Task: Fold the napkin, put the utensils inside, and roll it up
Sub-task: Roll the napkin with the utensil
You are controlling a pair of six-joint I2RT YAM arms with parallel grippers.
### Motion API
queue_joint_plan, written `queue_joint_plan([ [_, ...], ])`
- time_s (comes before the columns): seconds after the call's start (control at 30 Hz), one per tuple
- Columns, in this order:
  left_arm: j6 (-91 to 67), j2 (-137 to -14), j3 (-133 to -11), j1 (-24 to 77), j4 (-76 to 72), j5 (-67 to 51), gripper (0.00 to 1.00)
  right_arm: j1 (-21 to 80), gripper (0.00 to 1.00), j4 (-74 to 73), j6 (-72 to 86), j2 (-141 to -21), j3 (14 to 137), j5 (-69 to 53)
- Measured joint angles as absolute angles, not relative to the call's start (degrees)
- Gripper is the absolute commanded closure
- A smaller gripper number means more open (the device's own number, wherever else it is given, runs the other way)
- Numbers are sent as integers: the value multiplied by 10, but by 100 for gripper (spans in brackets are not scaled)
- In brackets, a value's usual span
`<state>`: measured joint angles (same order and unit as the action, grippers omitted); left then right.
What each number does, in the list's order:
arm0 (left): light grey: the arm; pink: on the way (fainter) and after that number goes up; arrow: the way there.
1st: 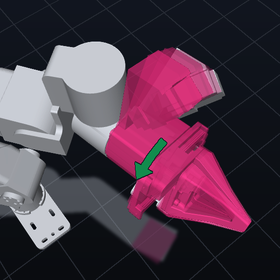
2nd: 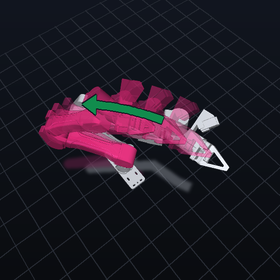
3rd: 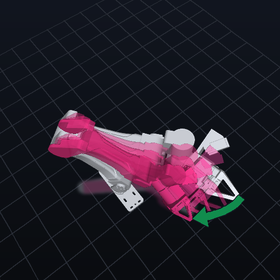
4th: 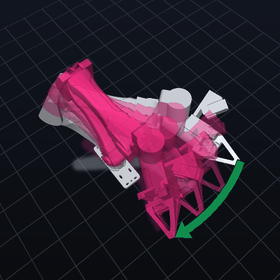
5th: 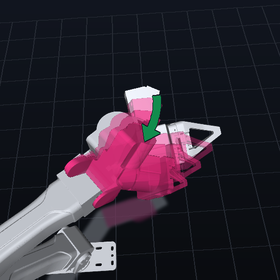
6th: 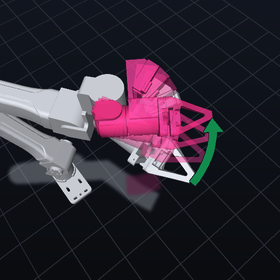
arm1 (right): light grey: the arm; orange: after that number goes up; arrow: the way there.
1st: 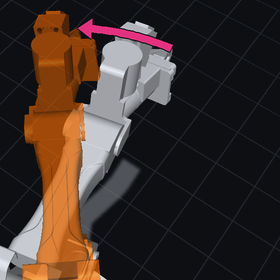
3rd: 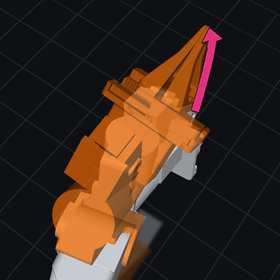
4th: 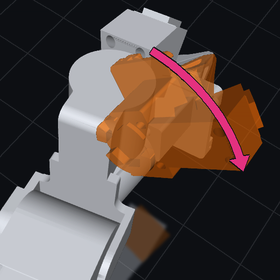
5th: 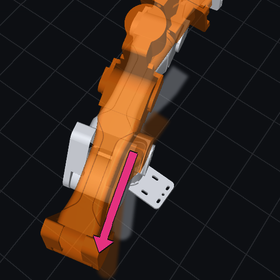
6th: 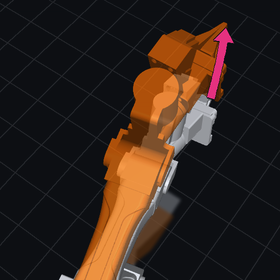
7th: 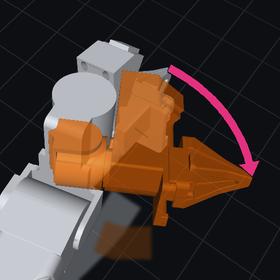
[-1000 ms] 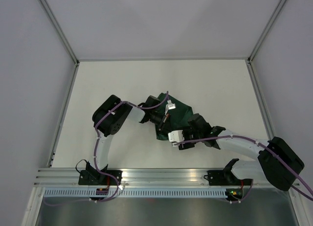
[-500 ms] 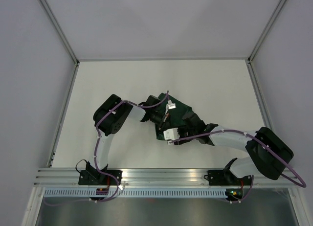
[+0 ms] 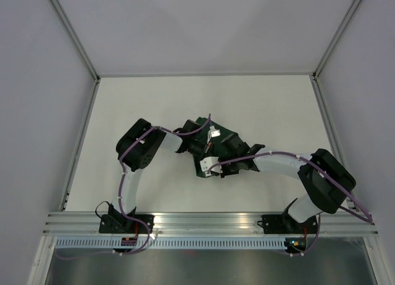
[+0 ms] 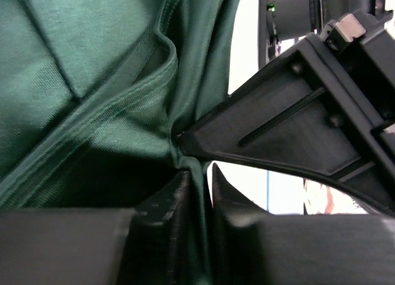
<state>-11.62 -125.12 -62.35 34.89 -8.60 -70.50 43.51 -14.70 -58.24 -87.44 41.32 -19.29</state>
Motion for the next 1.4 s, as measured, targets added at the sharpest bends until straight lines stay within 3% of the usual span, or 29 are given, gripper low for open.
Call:
queue_joint_plan([
  [0.1, -114, -1230, -612, 349, -80, -688, 64, 430, 83, -183, -581, -898, 446, -205],
  [0.43, -111, -1129, -569, 343, -68, -529, 56, 374, 85, -336, -584, -1000, 581, -304],
  [0.77, -128, -971, -490, 302, -109, -312, 57, 323, 85, -490, -614, -1108, 695, -408],
  [1.0, -137, -786, -357, 311, -171, -168, 57, 301, 85, -615, -623, -1183, 756, -462],
  [1.2, -102, -669, -259, 397, -225, -40, 54, 289, 85, -693, -624, -1228, 778, -478],
  [1.4, 6, -664, -240, 580, -263, 86, 53, 285, 85, -725, -623, -1245, 779, -477],
])
